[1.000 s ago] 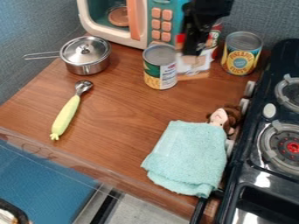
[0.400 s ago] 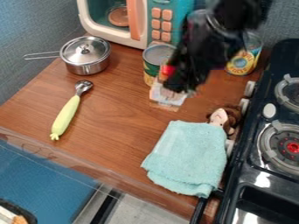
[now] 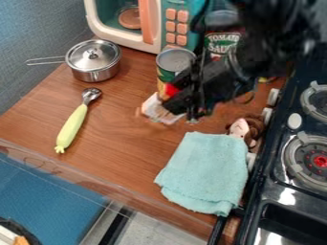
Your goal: Moved the box to the center of the table on its side position
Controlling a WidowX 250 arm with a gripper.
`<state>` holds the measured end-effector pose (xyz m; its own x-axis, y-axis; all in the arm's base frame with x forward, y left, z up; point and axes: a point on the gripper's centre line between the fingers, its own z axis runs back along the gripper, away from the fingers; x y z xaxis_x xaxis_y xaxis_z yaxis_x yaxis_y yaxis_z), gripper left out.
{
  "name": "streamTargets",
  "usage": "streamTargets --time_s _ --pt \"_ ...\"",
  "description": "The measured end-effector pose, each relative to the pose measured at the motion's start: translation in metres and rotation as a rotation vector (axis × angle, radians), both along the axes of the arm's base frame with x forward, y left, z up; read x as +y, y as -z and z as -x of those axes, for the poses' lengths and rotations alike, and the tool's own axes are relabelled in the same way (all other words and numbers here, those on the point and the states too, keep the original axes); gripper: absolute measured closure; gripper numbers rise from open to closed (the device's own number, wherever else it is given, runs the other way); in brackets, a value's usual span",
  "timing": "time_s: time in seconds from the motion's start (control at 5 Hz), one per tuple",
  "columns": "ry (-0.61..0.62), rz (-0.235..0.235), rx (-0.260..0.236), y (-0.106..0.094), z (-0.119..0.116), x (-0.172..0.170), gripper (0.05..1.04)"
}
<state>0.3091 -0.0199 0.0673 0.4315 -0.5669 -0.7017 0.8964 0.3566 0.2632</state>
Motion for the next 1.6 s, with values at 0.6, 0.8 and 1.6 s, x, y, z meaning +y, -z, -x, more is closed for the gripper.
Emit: streamTargets --time_s 0.6,0.8,1.6 --pt "-0.084 -0.114 0.040 0.017 0.006 0.048 0.723" --pt "-0.084 -0.112 0.101 0.027 0.009 0.052 0.723" --pt "-0.036 -0.072 0.274 0.058 0.016 0.049 0.652"
